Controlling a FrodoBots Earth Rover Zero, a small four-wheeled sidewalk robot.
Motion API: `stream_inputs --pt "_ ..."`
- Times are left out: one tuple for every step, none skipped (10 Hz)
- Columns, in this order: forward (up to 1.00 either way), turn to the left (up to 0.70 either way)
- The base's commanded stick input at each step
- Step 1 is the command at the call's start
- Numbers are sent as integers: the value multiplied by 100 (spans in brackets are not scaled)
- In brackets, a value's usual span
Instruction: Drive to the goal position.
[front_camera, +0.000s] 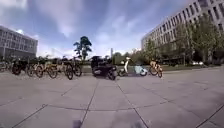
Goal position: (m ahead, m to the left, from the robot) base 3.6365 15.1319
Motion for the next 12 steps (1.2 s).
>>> stream_inputs --pt "0 70" --pt "0 70" --pt "0 70" --pt "0 70" --pt "0 70" --pt "0 70" --pt "0 70" --pt "0 70" --pt "0 70" --pt "0 70" --pt "0 70" --pt "0 70"
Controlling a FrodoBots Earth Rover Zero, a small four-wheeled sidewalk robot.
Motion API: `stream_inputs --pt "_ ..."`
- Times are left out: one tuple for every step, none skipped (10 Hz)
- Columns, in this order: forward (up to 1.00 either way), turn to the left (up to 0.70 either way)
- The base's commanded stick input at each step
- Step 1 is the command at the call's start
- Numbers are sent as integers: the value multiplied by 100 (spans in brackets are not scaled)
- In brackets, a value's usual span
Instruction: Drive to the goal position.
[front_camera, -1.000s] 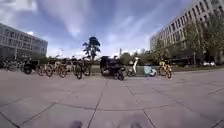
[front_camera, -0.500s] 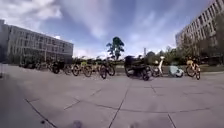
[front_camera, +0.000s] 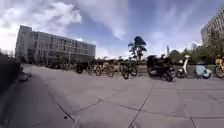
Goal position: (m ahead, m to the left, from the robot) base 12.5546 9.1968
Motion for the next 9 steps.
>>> stream_inputs --pt "0 70" --pt "0 70" --pt "0 70" --pt "0 70" --pt "0 70" --pt "0 70" --pt "0 70" --pt "0 70" --pt "42 49"
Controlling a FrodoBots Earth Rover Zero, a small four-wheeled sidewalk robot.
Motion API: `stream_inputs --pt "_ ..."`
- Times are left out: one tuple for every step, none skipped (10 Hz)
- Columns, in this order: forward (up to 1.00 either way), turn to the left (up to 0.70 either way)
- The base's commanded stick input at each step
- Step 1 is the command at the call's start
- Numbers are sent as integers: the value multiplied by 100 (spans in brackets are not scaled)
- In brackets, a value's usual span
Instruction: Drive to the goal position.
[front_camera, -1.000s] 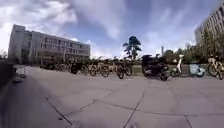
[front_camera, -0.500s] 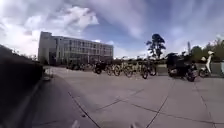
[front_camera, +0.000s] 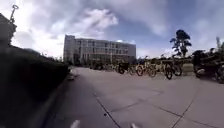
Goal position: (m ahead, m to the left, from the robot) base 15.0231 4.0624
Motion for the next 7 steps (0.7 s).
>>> stream_inputs --pt "64 12" --pt "70 0" --pt "70 0" --pt "70 0" --pt "70 0" --pt "70 0" --pt "71 0"
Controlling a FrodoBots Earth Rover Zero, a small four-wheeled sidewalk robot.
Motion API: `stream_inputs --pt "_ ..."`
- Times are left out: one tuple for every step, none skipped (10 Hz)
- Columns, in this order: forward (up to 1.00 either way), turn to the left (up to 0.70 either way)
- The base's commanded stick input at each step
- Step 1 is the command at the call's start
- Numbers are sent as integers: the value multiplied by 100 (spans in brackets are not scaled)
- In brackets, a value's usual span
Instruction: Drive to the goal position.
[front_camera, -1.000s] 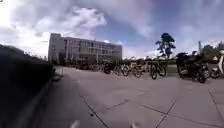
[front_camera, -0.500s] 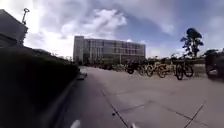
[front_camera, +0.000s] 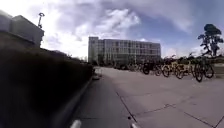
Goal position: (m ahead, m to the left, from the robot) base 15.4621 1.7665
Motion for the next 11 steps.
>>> stream_inputs --pt "85 0" --pt "85 0" --pt "87 0" --pt "98 0" --pt "100 0" --pt "100 0" --pt "100 0" --pt "100 0" --pt "100 -13" --pt "100 -29" --pt "100 -12"
